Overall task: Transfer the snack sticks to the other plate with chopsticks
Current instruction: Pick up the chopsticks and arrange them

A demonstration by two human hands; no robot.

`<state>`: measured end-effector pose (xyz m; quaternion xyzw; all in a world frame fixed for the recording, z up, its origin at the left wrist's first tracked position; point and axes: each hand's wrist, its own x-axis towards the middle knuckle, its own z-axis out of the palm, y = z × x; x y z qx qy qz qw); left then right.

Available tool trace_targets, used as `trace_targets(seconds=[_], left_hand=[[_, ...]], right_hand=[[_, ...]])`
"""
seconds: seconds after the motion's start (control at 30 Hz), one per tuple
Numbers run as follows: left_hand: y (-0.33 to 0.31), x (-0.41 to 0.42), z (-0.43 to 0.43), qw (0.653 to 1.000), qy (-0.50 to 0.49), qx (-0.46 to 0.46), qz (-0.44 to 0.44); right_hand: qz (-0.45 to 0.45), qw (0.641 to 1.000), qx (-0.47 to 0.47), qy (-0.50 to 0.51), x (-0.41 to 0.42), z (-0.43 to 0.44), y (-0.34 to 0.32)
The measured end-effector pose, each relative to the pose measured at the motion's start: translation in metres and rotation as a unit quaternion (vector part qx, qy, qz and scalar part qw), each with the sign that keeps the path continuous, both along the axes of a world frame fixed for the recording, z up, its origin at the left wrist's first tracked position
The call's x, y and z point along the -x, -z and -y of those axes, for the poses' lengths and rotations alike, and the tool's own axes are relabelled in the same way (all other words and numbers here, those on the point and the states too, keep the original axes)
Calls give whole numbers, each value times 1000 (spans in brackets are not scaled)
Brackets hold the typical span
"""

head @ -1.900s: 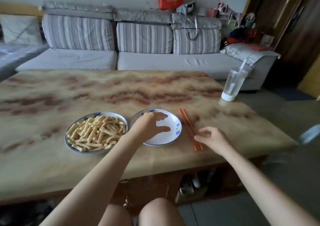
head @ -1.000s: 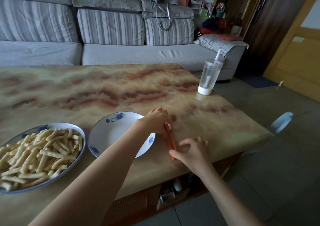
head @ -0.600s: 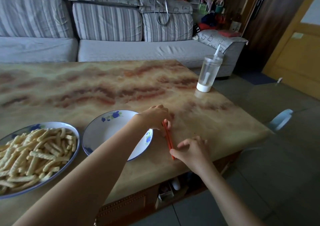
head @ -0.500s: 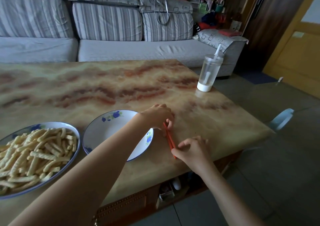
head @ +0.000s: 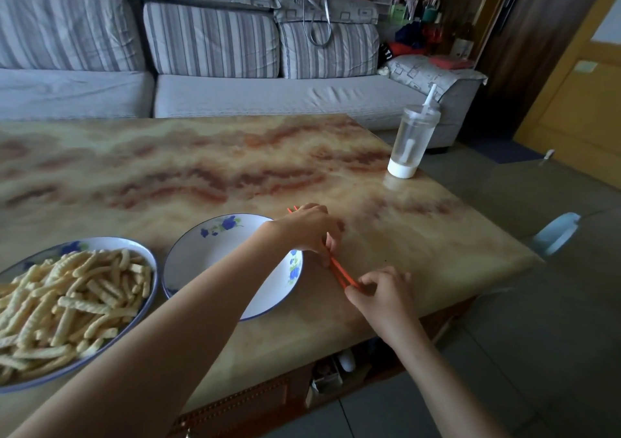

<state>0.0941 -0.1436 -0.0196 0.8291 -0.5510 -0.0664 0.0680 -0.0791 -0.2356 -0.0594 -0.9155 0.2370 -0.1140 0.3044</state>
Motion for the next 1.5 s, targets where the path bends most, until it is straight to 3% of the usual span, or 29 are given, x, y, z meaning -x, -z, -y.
trace_targets(seconds=[0.13, 0.27, 0.4, 0.53, 0.63, 0.73, 0.97, 1.1, 1.2, 1.5], left_hand=[[2, -1, 1, 996, -22, 77, -40], [-10, -1, 2, 967, -52, 204, -146], [-42, 4, 2, 930, -50, 308, -192], [-71, 14, -11, 904, -61, 339, -253], [-75, 17, -32, 888, -80, 339, -299], [-71, 22, -59, 883, -126, 303, -334], [-55, 43, -128, 827, -191, 276, -451], [-51, 52, -161, 795, -226, 310, -470], [-51, 63, -174, 764, -240, 347, -489], [-49, 84, -197, 737, -242, 362, -517]], right_hand=[[58, 991, -119, 13, -1, 9, -1], [184, 966, -179, 32, -6, 27, -17], [324, 913, -247, 22, -11, 33, -54], [383, 863, -328, -1, -20, 25, -79], [372, 850, -372, -26, -30, 14, -85], [334, 865, -371, -51, -41, 2, -86], [261, 874, -390, -123, -61, -32, -90], [247, 858, -416, -172, -70, -54, -92], [184, 854, -426, -235, -74, -77, -93], [39, 826, -458, -327, -79, -117, -99]])
